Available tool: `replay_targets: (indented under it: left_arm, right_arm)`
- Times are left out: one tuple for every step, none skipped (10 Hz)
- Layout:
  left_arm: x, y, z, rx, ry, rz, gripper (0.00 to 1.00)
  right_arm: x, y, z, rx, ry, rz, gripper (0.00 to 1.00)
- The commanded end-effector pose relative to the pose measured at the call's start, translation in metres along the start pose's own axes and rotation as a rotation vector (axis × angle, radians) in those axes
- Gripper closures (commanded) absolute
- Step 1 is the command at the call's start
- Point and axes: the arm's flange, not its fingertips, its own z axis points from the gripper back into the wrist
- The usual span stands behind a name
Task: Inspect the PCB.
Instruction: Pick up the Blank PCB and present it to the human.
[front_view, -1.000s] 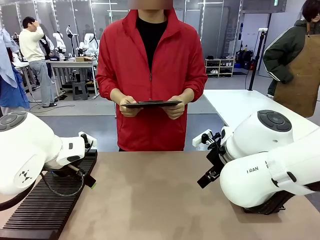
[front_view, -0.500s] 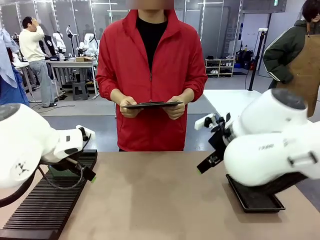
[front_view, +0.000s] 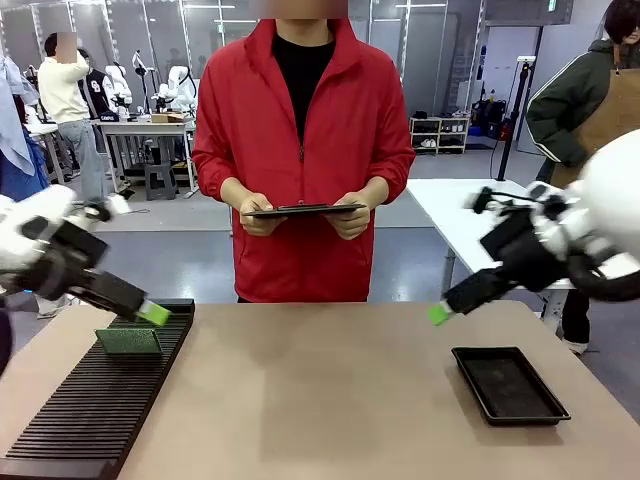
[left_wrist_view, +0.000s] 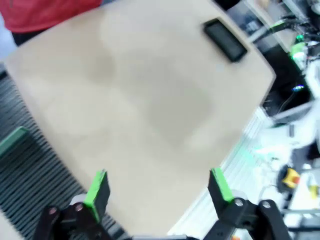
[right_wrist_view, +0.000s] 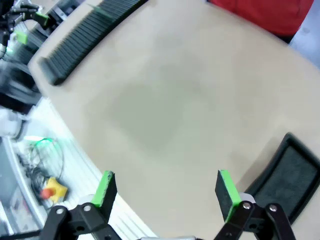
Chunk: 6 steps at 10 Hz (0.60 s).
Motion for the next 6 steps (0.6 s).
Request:
replay_targets:
  left_arm:
    - [-0.032, 0.037, 0.038, -0.144, -0.036, 0.077, 0.00]
    - [-0.050, 0.055, 0.047, -0.189, -0.056, 0.129, 0.00]
    - [-0.075, 0.074, 0.053, -0.271, -0.114, 0.202, 0.00]
    - [-0.097, 0.089, 0.056, -0.338, -0.181, 0.245, 0.00]
    - [-0.120, 0.101, 0.063, -0.385, -0.263, 0.285, 0.00]
    - [-0.144, 0.108, 0.073, -0.440, -0.351, 0.289, 0.00]
  right_arm:
    - [-0.031, -0.038, 0.024, 0.171, 0.022, -0.152, 0.00]
    - [-0.051, -0.056, 0.032, 0.284, -0.013, -0.209, 0.00]
    - [-0.077, -0.071, 0.039, 0.400, -0.085, -0.258, 0.00]
    - [-0.100, -0.083, 0.043, 0.477, -0.171, -0.282, 0.00]
    - [-0.125, -0.089, 0.043, 0.528, -0.238, -0.292, 0.00]
    - [-0.153, -0.093, 0.043, 0.579, -0.276, -0.290, 0.00]
